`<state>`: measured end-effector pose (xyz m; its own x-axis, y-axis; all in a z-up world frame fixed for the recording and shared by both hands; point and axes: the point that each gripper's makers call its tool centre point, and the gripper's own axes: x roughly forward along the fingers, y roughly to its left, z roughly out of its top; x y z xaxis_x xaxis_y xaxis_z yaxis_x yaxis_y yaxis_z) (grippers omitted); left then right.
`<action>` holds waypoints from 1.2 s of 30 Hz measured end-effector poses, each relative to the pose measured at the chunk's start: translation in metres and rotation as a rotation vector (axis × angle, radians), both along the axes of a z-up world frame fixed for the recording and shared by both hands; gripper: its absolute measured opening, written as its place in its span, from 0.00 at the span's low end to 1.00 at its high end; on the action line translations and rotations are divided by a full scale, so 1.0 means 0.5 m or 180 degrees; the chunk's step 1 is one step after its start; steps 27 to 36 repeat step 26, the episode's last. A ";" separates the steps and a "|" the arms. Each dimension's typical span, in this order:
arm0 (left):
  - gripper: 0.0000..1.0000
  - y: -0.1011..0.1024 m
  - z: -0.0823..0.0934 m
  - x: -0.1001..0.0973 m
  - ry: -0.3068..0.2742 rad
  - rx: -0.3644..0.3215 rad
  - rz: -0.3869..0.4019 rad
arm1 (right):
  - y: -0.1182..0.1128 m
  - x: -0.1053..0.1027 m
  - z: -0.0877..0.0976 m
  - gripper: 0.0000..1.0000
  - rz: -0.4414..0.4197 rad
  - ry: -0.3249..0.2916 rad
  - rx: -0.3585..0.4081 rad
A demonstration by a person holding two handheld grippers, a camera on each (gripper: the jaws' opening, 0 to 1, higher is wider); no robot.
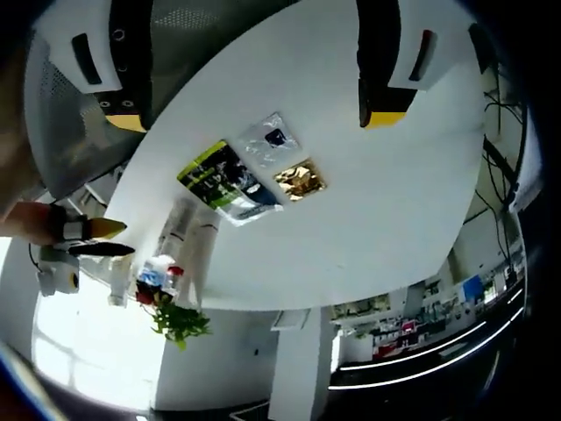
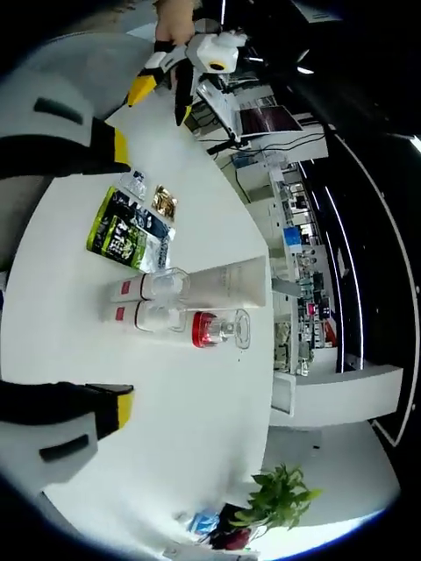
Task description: Arrange the skincare products in the storage area until every visible bottle or jar stands upright without overlapping.
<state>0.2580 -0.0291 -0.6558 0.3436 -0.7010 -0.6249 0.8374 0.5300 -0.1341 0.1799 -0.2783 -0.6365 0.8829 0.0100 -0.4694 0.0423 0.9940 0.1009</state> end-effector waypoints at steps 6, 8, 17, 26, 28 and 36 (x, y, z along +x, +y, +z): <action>0.97 0.008 -0.010 -0.013 0.0025 0.0014 0.0038 | 0.020 -0.005 -0.022 1.00 0.0013 0.0036 0.0057; 0.97 0.011 -0.014 -0.017 0.0038 0.0027 0.0050 | 0.019 -0.013 -0.030 1.00 0.0049 0.0090 -0.0024; 0.97 0.014 -0.025 -0.026 0.0076 0.0040 0.0092 | 0.023 -0.036 -0.051 1.00 -0.0025 0.0170 0.0029; 0.97 0.017 -0.032 -0.026 0.0099 0.0072 0.0099 | 0.028 -0.034 -0.047 1.00 0.0015 0.0161 0.0045; 0.97 0.017 -0.032 -0.026 0.0099 0.0072 0.0099 | 0.028 -0.034 -0.047 1.00 0.0015 0.0161 0.0045; 0.97 0.017 -0.032 -0.026 0.0099 0.0072 0.0099 | 0.028 -0.034 -0.047 1.00 0.0015 0.0161 0.0045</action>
